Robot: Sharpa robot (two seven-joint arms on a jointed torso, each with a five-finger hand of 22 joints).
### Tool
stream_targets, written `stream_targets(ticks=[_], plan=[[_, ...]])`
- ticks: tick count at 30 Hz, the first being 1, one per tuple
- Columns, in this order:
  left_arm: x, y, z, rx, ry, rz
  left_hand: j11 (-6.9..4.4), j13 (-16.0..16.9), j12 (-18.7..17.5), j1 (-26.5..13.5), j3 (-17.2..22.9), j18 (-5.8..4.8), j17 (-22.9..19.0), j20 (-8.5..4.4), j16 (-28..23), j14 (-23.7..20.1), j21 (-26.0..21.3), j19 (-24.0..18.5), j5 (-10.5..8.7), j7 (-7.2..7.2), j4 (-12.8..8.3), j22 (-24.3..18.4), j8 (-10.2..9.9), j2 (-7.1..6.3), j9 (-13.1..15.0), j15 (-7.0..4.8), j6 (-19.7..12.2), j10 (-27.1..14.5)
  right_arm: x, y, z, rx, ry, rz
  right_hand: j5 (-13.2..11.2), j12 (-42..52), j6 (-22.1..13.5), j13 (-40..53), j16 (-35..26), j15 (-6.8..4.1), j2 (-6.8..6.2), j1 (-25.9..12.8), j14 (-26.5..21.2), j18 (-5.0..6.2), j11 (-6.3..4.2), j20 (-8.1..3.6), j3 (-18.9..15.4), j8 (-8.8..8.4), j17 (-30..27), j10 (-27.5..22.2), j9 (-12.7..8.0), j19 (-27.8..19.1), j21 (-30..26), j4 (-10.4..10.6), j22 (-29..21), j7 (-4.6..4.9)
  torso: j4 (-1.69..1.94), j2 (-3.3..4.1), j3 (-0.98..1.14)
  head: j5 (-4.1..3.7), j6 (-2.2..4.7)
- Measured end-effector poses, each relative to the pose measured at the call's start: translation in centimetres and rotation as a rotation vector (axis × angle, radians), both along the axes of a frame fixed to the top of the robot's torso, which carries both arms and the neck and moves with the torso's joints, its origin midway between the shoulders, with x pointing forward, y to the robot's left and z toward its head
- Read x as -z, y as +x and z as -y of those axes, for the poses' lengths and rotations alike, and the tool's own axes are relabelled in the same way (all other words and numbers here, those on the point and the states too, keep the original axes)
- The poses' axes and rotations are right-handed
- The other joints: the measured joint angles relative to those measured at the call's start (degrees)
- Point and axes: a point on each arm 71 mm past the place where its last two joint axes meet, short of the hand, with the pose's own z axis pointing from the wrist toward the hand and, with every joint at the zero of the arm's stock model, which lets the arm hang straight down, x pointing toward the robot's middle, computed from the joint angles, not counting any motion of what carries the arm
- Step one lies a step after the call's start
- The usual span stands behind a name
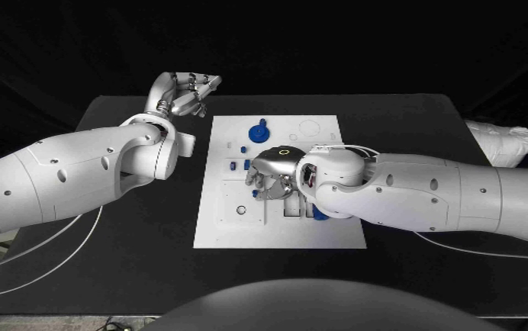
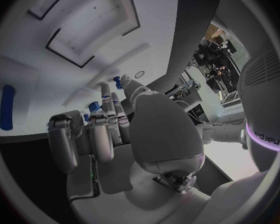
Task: Assemble the parts on the task board
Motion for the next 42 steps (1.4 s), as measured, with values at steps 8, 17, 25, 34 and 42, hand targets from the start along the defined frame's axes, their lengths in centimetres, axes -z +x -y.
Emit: stream_targets(ticks=[8,17,25,34,42], plan=[[0.0,0.0,0.0,0.000,0.000,0.000,0.00,0.00,0.00,0.00,0.00,-0.01,0.00,0.00,0.00,0.00,0.00,0.00,0.00,0.00,0.00,0.00,0.00,0.00,0.00,0.00,0.00,0.00,-0.3,-0.1,1.0,0.029,0.043,0.002,0.00,0.40,0.45,0.23,0.00,0.36,0.40,-1.00,-0.04,0.00,-0.08,0.00,-1.44,0.29,0.01,-0.22,0.15,0.00,0.00,0.50,0.00,0.86,0.00,0.00,0.00,0.15,0.01],[0.0,0.0,-0.2,-0.002,0.001,0.000,0.00,-0.01,0.00,0.00,0.00,-0.01,-0.07,0.00,0.00,0.00,0.00,0.00,0.23,-0.20,0.00,0.00,0.00,0.00,0.00,0.00,-0.20,0.00,-5.4,2.1,5.7,0.179,0.241,0.014,0.00,1.49,1.26,0.55,0.00,0.36,0.99,-1.59,-0.04,0.00,-0.44,0.00,-2.07,0.52,0.05,1.80,0.57,0.00,0.00,1.12,-0.01,0.90,-0.02,-0.04,-0.03,0.29,0.01],[0.0,0.1,-0.1,-0.002,0.002,0.001,0.00,-0.01,0.00,0.00,0.01,0.00,-0.07,0.00,0.00,0.00,0.00,0.00,0.23,-0.20,0.00,0.00,0.00,0.00,0.00,0.00,-0.20,0.00,-8.6,2.7,9.8,0.245,0.267,0.073,0.00,0.46,-0.97,0.20,0.00,0.57,1.45,-1.14,0.16,-0.01,0.57,0.52,-3.44,0.22,0.04,-3.37,0.52,-0.10,0.00,1.00,-0.02,-0.96,-0.07,-0.09,-0.06,-0.05,0.01],[0.0,0.2,0.0,-0.003,0.003,0.002,0.00,0.00,0.00,0.00,0.01,-0.01,-0.07,0.00,0.00,0.00,0.00,0.00,0.22,-0.20,0.00,0.00,0.00,0.00,0.00,0.00,-0.20,0.00,-8.4,2.5,11.2,0.225,0.128,0.117,0.00,0.46,-2.29,0.20,0.00,0.77,1.91,-0.68,-0.04,0.00,0.65,0.69,-4.52,0.22,0.03,-5.68,0.20,0.07,0.00,0.87,-0.02,0.10,-0.02,-0.08,0.03,-0.58,0.01],[0.1,0.3,-0.1,-0.006,0.005,0.002,0.00,0.03,0.00,0.00,0.01,0.00,-0.07,0.00,0.00,0.00,0.00,0.00,0.19,-0.19,0.00,0.00,0.00,0.00,0.00,0.00,-0.20,0.00,-6.9,2.6,11.5,0.230,-0.007,0.092,0.00,0.46,-2.01,0.21,0.00,1.19,2.21,-0.99,-0.04,-0.01,0.67,0.92,-5.33,0.22,0.03,-5.69,0.07,-0.11,0.00,1.05,-0.03,0.81,0.00,-0.06,0.04,-0.79,0.01]])
